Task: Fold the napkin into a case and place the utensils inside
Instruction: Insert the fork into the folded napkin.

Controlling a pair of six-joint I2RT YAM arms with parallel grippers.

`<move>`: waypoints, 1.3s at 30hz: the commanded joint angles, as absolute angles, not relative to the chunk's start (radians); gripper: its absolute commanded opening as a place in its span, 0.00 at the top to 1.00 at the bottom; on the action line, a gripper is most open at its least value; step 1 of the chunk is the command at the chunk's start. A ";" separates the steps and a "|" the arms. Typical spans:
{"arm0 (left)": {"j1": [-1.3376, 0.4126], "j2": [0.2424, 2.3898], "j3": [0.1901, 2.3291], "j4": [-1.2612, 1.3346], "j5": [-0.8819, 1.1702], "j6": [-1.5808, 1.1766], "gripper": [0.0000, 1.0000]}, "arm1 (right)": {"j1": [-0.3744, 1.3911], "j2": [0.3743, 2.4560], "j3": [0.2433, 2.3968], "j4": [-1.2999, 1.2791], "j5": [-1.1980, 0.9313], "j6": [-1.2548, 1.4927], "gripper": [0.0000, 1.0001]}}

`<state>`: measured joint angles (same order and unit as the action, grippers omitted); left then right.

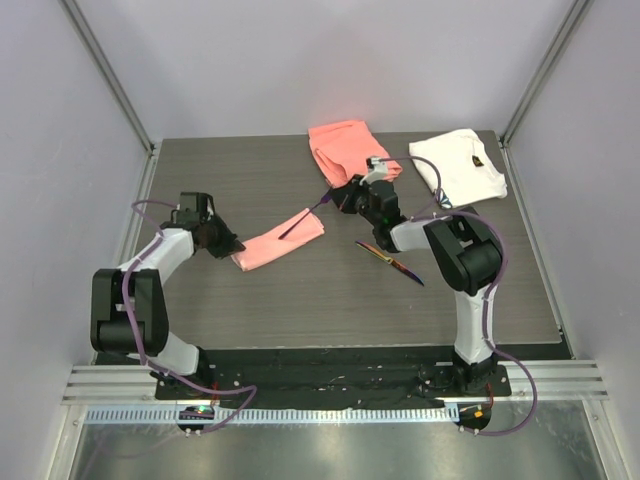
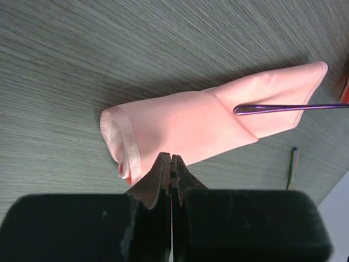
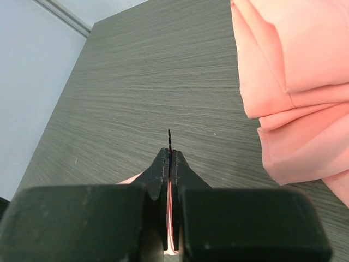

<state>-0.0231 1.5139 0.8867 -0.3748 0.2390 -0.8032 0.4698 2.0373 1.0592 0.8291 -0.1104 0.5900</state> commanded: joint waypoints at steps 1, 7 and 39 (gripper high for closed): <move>-0.020 1.519 0.874 -0.319 0.204 -0.808 1.00 | 0.469 2.049 1.101 0.877 -0.138 0.617 0.99; -0.020 1.528 0.861 -0.321 0.163 -0.808 1.00 | 0.477 2.049 1.098 0.900 -0.144 0.661 0.99; -0.020 1.516 0.811 -0.295 0.133 -0.825 1.00 | 0.598 2.138 1.115 0.917 -0.081 0.867 0.99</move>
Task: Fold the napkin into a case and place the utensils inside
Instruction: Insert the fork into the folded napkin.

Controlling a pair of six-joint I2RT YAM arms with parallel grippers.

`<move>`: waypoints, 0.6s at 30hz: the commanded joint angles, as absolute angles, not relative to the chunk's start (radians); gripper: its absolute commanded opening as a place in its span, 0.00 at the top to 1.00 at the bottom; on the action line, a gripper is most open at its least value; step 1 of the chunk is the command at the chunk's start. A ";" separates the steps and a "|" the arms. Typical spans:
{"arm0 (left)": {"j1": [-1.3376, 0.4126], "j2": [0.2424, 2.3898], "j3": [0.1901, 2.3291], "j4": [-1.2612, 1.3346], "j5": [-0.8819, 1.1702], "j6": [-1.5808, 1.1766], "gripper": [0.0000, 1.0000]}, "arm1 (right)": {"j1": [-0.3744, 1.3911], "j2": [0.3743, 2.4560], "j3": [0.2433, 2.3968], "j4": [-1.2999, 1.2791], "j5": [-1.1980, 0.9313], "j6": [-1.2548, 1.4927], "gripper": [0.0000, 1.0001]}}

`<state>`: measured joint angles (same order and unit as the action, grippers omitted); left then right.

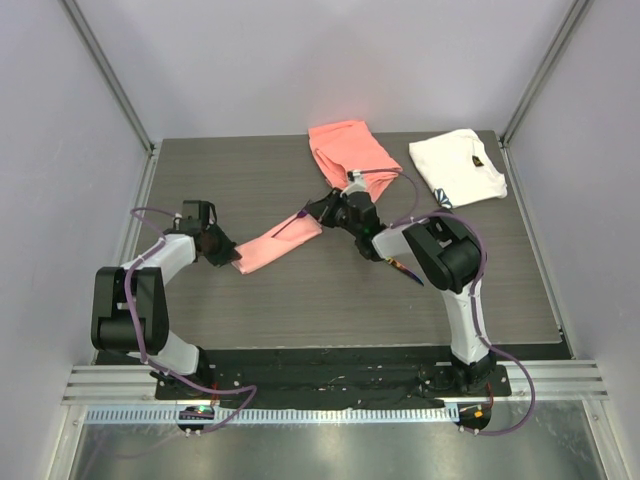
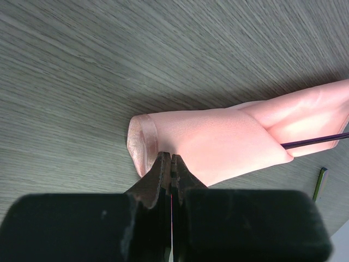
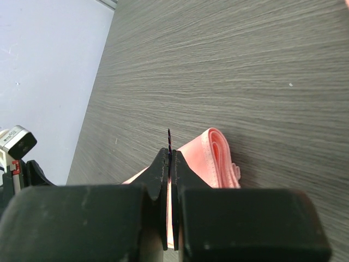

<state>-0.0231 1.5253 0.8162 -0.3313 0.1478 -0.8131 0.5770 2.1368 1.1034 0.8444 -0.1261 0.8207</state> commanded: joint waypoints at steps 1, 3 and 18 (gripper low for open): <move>-0.020 1.514 0.810 -0.296 0.132 -0.827 1.00 | 0.606 2.143 1.112 0.922 -0.077 0.885 0.99; -0.021 1.511 0.810 -0.296 0.133 -0.827 1.00 | 0.615 2.152 1.118 0.917 -0.066 0.896 0.99; -0.025 1.511 0.807 -0.291 0.130 -0.831 1.00 | 0.663 2.201 1.126 0.910 -0.005 0.945 0.98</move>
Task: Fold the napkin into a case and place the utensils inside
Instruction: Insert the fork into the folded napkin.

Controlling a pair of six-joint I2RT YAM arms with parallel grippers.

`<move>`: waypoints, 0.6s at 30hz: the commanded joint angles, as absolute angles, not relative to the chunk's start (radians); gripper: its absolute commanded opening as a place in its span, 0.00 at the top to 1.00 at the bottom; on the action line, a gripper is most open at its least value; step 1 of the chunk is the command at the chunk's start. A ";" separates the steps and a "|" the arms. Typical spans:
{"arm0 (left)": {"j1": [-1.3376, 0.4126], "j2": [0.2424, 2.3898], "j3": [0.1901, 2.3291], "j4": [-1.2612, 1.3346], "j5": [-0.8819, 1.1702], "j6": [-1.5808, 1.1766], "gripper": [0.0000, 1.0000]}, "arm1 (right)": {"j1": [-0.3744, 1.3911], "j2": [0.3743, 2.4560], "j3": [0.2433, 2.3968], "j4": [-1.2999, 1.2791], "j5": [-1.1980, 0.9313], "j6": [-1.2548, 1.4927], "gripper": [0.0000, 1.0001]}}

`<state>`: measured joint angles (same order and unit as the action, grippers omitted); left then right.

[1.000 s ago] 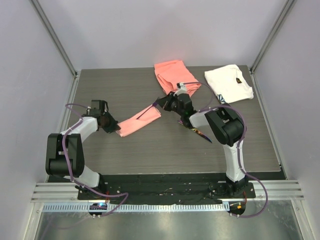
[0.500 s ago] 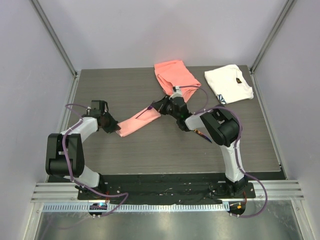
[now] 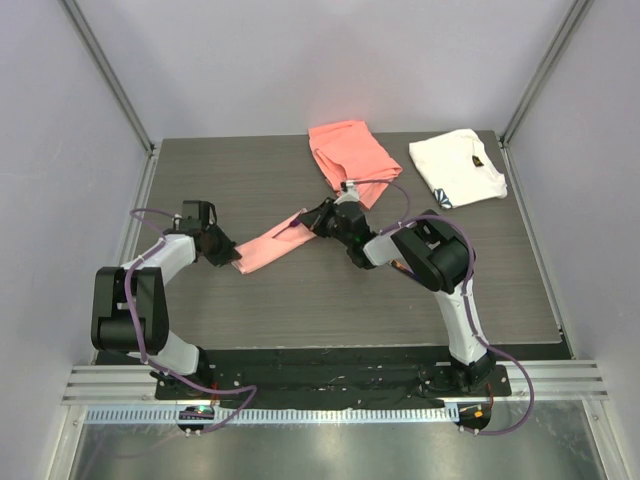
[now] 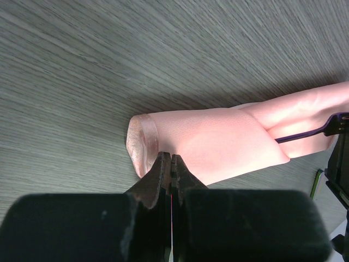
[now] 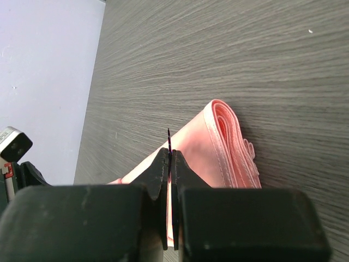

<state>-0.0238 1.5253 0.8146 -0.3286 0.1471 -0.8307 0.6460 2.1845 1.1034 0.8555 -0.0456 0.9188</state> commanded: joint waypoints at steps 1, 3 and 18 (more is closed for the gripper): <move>-0.025 1.509 0.807 -0.293 0.130 -0.831 1.00 | 0.664 2.204 1.130 0.908 -0.005 0.946 0.98; -0.025 1.506 0.807 -0.291 0.129 -0.830 1.00 | 0.675 2.207 1.138 0.899 -0.005 0.940 0.94; -0.025 1.468 0.824 -0.314 0.123 -0.824 1.00 | 0.647 2.037 1.175 0.531 0.020 0.759 0.38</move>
